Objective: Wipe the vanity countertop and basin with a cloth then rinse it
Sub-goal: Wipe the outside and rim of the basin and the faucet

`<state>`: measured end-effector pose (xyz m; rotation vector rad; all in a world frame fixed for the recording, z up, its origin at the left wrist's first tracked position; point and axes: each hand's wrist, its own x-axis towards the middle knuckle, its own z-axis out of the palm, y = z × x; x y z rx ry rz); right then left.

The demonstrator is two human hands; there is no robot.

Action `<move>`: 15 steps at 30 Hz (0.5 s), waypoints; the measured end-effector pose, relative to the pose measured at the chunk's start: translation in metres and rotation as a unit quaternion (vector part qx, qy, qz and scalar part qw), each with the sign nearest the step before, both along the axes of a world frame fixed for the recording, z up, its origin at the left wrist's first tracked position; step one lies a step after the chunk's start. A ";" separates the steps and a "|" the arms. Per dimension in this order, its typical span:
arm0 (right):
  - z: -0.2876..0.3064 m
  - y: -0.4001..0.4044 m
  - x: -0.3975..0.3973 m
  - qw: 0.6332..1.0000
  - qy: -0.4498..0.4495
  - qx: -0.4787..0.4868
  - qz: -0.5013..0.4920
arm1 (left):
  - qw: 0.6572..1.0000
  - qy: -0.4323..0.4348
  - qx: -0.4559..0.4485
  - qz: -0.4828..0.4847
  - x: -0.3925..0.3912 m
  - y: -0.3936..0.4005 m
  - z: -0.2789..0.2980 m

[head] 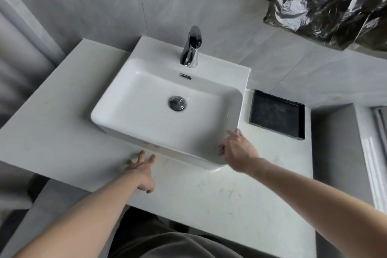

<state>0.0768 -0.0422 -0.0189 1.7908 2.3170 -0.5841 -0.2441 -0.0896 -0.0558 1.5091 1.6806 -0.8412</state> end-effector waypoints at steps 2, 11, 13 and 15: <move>0.001 -0.031 -0.008 1.000 0.015 0.022 -0.015 | 1.000 -0.002 0.004 -0.001 0.000 0.000 0.001; 0.021 -0.058 -0.098 0.988 0.033 -0.009 -0.150 | 0.998 -0.033 -0.001 -0.058 -0.023 0.017 0.008; 0.025 -0.051 -0.130 0.987 0.077 -0.014 -0.141 | 0.996 -0.058 -0.003 -0.072 -0.038 0.022 0.008; 0.031 -0.044 -0.161 0.983 0.131 -0.014 -0.125 | 0.994 -0.096 -0.007 -0.053 -0.055 0.023 0.008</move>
